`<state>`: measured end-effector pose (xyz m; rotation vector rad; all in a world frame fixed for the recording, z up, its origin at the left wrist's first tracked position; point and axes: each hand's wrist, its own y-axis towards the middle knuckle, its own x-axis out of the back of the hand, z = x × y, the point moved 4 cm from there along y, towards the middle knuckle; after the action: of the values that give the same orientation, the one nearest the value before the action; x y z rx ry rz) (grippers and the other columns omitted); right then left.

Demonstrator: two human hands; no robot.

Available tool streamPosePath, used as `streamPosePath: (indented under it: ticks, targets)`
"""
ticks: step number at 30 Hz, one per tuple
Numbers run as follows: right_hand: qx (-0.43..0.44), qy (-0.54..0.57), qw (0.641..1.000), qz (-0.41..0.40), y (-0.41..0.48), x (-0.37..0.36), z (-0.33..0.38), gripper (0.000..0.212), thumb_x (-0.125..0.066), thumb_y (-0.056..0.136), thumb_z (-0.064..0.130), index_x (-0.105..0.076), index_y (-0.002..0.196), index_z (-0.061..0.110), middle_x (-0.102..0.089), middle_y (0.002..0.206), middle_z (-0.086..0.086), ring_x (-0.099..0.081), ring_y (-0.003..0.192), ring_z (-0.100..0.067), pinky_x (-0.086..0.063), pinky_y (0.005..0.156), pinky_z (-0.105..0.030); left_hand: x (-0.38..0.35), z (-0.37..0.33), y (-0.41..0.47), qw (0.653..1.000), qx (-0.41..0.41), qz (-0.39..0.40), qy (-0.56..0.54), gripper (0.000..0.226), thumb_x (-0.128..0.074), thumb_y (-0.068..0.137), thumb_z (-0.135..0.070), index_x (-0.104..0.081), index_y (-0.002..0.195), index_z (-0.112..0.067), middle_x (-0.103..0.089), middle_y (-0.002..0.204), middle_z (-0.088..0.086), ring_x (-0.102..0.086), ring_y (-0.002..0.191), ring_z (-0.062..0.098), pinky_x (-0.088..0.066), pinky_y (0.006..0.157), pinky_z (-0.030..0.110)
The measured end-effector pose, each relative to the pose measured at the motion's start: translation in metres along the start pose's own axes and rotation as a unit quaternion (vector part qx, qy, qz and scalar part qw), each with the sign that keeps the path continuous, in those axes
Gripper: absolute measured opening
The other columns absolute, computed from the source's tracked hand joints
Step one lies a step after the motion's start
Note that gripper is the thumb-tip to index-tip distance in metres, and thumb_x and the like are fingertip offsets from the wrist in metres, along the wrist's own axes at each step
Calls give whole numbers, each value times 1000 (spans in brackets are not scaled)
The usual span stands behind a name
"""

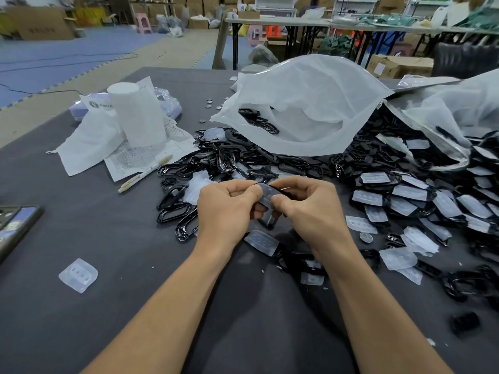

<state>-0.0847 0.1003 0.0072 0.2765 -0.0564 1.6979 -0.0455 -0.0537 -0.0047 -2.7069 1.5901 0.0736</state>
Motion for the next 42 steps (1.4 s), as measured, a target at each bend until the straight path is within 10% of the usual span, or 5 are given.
streamPosePath:
  ticks: [7, 17, 33, 42]
  targets:
    - [10, -4, 1000, 28, 4, -3, -1, 28, -68, 79, -4, -82, 84, 21, -80, 84, 1, -76, 77, -22, -62, 79, -48, 2, -3, 0, 993, -60, 32, 101, 8, -78, 77, -35, -82, 81, -39, -77, 69, -6, -72, 61, 10, -59, 62, 30]
    - [12, 13, 1000, -4, 4, 0, 3, 23, -65, 90, 2, -79, 80, 17, -75, 71, -10, -67, 53, -22, -60, 69, -57, 0, -3, 2, 998, -42, 33, 44, 27, -81, 87, -14, -83, 71, -36, -72, 57, 1, -57, 41, 9, -45, 44, 18]
    - [-3, 22, 1000, -14, 4, 3, 4, 30, -69, 89, -3, -75, 68, 17, -69, 61, -1, -60, 52, -14, -51, 56, -27, -4, -2, -3, 997, -9, 79, -6, 36, -73, 92, 3, -83, 71, -25, -77, 69, 8, -68, 49, 20, -54, 50, 23]
    - [14, -17, 1000, -4, 1, 5, 8, 17, -77, 80, 3, -77, 77, 19, -75, 68, -5, -68, 66, -36, -58, 74, -52, -5, -6, -5, 992, 20, 112, -44, 29, -69, 96, -6, -85, 79, -23, -80, 81, 11, -75, 61, 20, -58, 55, 22]
